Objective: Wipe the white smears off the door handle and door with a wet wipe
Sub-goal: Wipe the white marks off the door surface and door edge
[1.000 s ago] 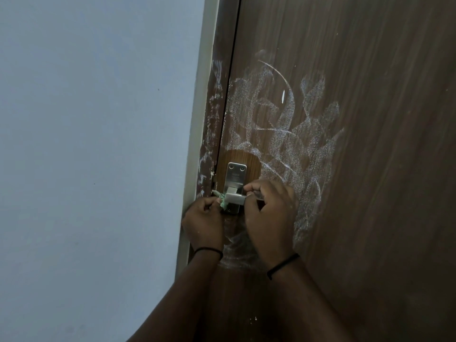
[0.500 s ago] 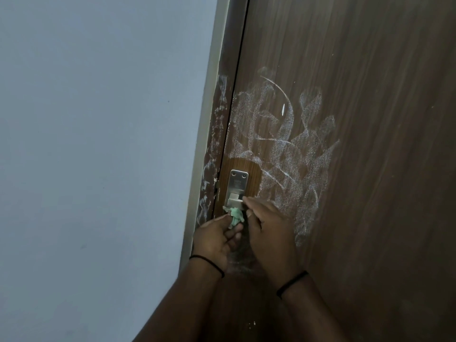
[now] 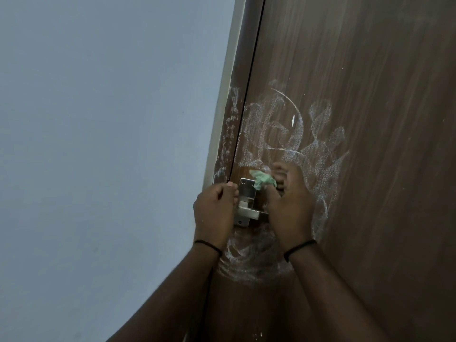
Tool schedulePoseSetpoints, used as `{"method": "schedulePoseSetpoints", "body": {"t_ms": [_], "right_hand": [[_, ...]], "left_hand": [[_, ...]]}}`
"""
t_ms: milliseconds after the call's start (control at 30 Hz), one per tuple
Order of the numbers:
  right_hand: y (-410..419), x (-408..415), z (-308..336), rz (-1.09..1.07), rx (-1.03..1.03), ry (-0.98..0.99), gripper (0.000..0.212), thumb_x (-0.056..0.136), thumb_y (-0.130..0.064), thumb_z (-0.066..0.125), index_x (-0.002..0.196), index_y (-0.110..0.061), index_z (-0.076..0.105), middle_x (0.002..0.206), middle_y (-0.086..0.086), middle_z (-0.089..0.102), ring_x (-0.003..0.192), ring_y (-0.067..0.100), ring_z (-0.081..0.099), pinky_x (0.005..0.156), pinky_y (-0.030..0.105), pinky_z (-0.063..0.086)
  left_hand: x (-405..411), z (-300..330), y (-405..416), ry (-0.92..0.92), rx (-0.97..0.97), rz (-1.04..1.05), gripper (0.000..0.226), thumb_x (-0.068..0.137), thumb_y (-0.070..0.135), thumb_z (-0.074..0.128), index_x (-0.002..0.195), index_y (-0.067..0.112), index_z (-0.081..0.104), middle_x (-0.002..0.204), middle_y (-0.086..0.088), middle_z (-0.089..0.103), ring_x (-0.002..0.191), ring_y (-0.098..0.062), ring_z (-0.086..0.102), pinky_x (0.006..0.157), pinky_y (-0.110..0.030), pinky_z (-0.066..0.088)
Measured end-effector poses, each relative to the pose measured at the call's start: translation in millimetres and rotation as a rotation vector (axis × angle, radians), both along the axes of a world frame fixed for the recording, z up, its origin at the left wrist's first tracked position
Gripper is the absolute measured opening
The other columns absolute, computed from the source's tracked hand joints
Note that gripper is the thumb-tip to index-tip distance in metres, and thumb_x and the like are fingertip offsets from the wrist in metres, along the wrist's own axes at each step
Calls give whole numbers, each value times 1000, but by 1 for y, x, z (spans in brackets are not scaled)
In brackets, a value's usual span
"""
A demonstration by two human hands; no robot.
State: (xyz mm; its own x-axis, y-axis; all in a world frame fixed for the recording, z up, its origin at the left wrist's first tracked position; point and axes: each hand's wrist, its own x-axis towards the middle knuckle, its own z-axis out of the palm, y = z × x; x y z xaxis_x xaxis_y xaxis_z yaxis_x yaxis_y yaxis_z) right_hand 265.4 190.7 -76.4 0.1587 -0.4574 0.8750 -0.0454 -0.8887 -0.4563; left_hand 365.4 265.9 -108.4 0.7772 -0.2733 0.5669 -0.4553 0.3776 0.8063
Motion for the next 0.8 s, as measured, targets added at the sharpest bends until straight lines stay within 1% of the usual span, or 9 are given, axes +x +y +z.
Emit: {"method": "schedulePoseSetpoints", "body": {"t_ms": [67, 167, 200, 267, 300, 467, 633, 733, 800], "right_hand": [[-8, 12, 10, -20, -79, -5, 28, 85, -6, 72, 104, -26, 66, 99, -9, 69, 87, 2, 63, 77, 28, 57], [-16, 34, 20, -59, -253, 36, 19, 83, -2, 71, 97, -15, 75, 99, -7, 63, 85, -2, 53, 78, 9, 48], [-19, 40, 22, -74, -306, 61, 19, 83, -1, 70, 97, -13, 76, 98, -4, 63, 83, 1, 54, 77, 10, 49], [-26, 51, 24, -122, -427, 138, 19, 83, 2, 69, 96, -9, 76, 94, 5, 68, 83, 17, 62, 74, 30, 56], [-32, 55, 24, -156, -487, 172, 18, 81, 1, 70, 95, -9, 77, 90, 7, 70, 84, 24, 62, 72, 36, 55], [-46, 63, 17, -195, -614, 252, 11, 80, -5, 72, 86, -12, 78, 78, 4, 71, 80, 28, 55, 72, 40, 47], [-48, 61, 30, -247, -560, 92, 11, 81, -4, 75, 84, -14, 77, 76, 3, 69, 78, 28, 55, 71, 39, 45], [-34, 73, 39, -136, -551, 159, 12, 79, -3, 76, 79, -14, 78, 75, 3, 71, 79, 30, 58, 71, 42, 48], [-34, 70, 34, -66, -571, 241, 13, 79, -1, 76, 77, -14, 79, 78, 1, 73, 82, 29, 59, 73, 44, 49]], "left_hand": [[1, -1, -5, -212, 49, 197, 23, 99, 21, 53, 93, 20, 75, 88, 9, 73, 82, -5, 65, 72, -16, 47], [6, -3, -14, -359, 70, 257, 28, 97, 8, 52, 117, 11, 71, 113, -2, 71, 104, -13, 63, 92, -20, 45], [7, -3, -16, -387, 73, 259, 30, 96, 3, 52, 120, 9, 69, 116, -5, 70, 107, -16, 62, 96, -24, 47], [9, -5, -20, -410, 72, 259, 34, 93, -2, 52, 122, 6, 67, 119, -9, 70, 110, -20, 63, 101, -32, 48], [10, -6, -22, -409, 70, 259, 34, 93, -3, 52, 122, 6, 67, 119, -9, 70, 111, -21, 63, 102, -34, 49], [16, -10, -24, -478, 132, 286, 35, 91, 1, 54, 122, 6, 68, 117, -10, 71, 108, -24, 64, 100, -32, 49], [14, -13, -27, -593, 169, 305, 37, 85, -1, 55, 118, 3, 69, 115, -11, 72, 103, -25, 66, 94, -36, 53], [16, -15, -30, -649, 141, 285, 32, 84, -3, 56, 110, 5, 71, 106, -7, 73, 91, -23, 65, 84, -38, 55], [22, -18, -30, -675, 161, 280, 34, 85, 2, 52, 114, 9, 70, 109, -4, 72, 92, -21, 64, 83, -38, 54]]}}
